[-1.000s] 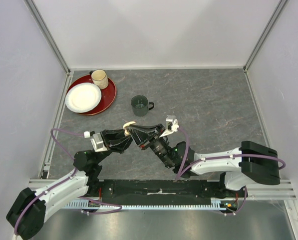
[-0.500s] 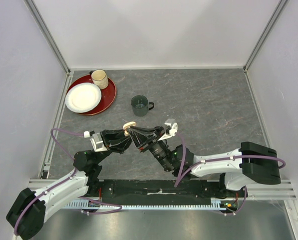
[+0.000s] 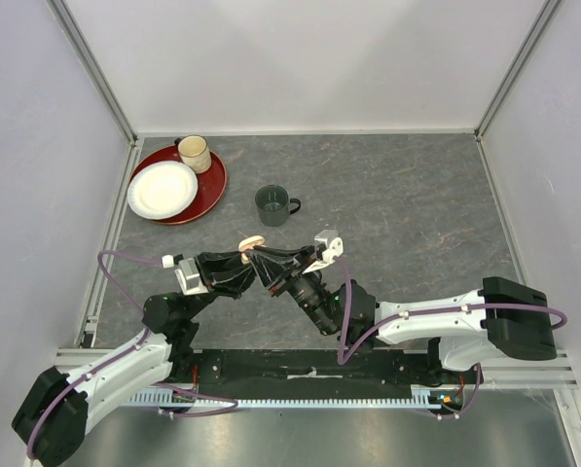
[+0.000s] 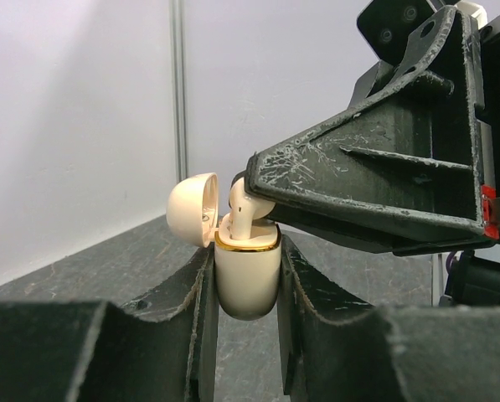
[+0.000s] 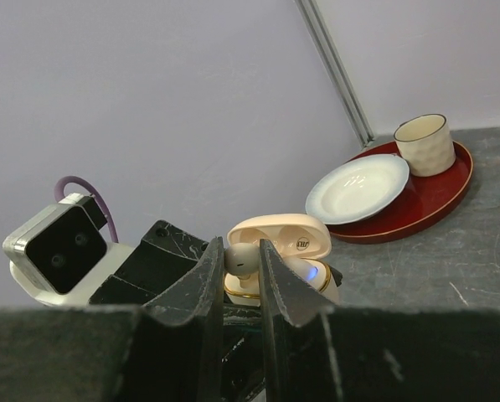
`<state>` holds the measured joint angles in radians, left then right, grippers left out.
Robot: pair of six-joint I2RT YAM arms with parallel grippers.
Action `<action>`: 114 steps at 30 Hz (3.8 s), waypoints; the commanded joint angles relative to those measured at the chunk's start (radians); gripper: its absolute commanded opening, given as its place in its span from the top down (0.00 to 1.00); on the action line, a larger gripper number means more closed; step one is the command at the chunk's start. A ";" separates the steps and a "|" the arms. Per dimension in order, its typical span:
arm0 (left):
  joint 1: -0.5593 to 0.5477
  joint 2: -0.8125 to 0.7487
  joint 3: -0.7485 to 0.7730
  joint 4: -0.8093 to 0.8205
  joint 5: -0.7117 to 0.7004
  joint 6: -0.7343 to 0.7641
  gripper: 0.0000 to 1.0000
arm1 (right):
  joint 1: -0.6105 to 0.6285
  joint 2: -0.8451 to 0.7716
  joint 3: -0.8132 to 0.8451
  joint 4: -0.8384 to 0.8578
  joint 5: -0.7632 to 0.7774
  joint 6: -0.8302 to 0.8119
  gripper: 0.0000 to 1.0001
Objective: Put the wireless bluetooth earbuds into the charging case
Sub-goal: Place the earbud in the charging case, then close the charging case, then place the charging case at the center of the board.
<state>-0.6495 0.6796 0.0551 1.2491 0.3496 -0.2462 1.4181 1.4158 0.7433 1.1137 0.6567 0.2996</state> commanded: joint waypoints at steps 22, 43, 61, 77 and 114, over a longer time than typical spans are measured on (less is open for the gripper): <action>0.001 -0.014 0.022 0.090 -0.001 -0.013 0.98 | 0.008 -0.109 0.059 -0.031 -0.028 -0.117 0.43; 0.001 -0.002 0.114 -0.166 0.342 0.147 0.98 | -0.300 -0.247 0.375 -1.178 -0.247 0.309 0.11; 0.001 0.052 0.140 -0.194 0.379 0.159 0.98 | -0.309 -0.293 0.183 -1.237 -0.370 0.388 0.10; 0.001 0.268 0.314 -0.571 0.166 -0.126 0.98 | -0.311 -0.531 -0.051 -1.342 0.087 0.644 0.09; -0.059 1.141 0.404 -0.326 0.058 -0.792 0.75 | -0.311 -0.813 -0.157 -1.480 0.267 0.684 0.09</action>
<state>-0.7040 1.8282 0.4381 0.9470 0.4408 -1.0492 1.1038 0.6094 0.5831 -0.3618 0.8948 0.9909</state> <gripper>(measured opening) 0.343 0.913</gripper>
